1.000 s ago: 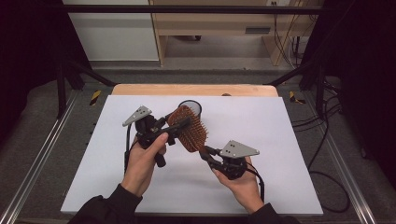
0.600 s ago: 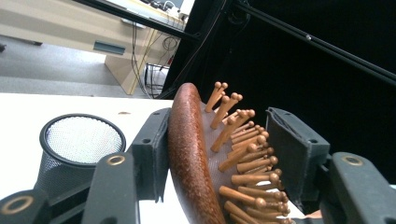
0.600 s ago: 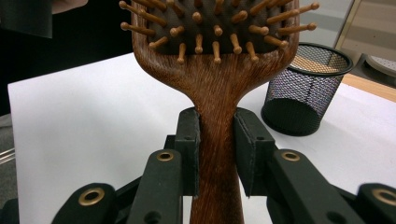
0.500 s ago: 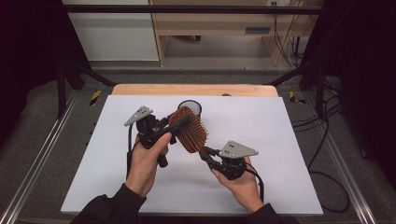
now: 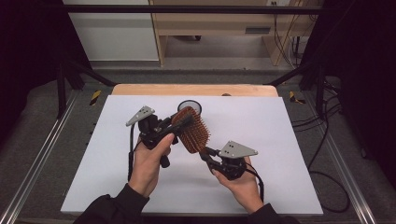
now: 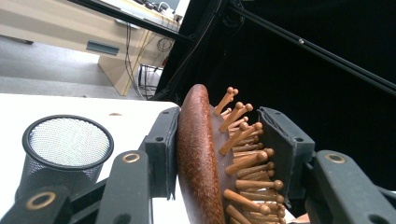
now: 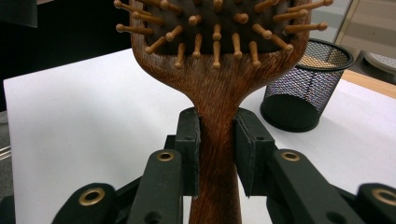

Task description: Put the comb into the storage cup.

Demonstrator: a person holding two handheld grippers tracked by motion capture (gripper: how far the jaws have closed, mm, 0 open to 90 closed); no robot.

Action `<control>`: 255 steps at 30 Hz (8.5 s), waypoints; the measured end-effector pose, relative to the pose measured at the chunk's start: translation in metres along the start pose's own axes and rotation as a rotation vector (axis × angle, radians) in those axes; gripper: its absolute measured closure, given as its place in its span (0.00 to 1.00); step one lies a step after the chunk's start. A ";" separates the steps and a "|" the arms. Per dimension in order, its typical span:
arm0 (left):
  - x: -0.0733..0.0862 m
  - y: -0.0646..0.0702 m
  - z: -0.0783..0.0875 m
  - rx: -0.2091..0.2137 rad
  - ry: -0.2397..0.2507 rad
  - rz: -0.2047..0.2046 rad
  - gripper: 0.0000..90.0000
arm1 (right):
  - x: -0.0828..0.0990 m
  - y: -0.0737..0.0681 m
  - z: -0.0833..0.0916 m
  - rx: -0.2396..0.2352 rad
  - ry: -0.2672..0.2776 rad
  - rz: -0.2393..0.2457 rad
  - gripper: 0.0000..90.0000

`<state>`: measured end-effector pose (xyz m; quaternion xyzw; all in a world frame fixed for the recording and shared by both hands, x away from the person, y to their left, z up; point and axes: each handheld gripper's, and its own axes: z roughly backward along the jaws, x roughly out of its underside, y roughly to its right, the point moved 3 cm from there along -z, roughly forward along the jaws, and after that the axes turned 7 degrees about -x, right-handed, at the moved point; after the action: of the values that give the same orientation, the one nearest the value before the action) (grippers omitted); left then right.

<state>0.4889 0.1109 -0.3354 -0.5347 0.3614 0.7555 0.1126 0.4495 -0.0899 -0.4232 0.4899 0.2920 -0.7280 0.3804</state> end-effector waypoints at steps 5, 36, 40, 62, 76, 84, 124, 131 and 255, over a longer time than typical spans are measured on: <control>0.002 0.000 -0.002 0.015 0.003 -0.003 0.54 | 0.001 0.001 0.000 0.001 -0.006 -0.002 0.81; 0.006 0.004 -0.002 0.043 -0.030 0.029 0.57 | 0.005 0.000 -0.004 -0.025 -0.001 -0.016 0.81; 0.006 0.004 -0.002 0.048 -0.032 0.024 0.58 | 0.006 0.001 -0.005 -0.034 -0.001 -0.021 0.81; -0.006 -0.005 -0.005 -0.012 0.000 -0.023 0.57 | 0.016 0.022 0.002 -0.004 0.050 -0.093 0.23; -0.043 -0.003 -0.004 -0.028 0.062 -0.057 0.57 | 0.033 0.049 0.035 0.106 -0.018 -0.073 0.10; -0.071 0.003 -0.009 -0.025 0.104 -0.085 0.57 | 0.034 0.054 0.054 0.124 0.033 -0.078 0.07; -0.112 -0.027 -0.016 -0.111 0.175 -0.098 0.57 | 0.056 0.074 0.075 0.303 0.027 -0.046 0.05; -0.115 -0.029 -0.018 -0.117 0.186 -0.079 0.57 | 0.052 0.073 0.081 0.343 0.054 -0.019 0.06; -0.104 -0.076 -0.091 -0.231 0.156 -0.139 0.57 | 0.061 0.078 0.073 0.256 0.024 -0.094 0.05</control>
<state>0.6398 0.1270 -0.2904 -0.6249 0.2417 0.7386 0.0741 0.4649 -0.2061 -0.4585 0.5288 0.2238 -0.7705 0.2769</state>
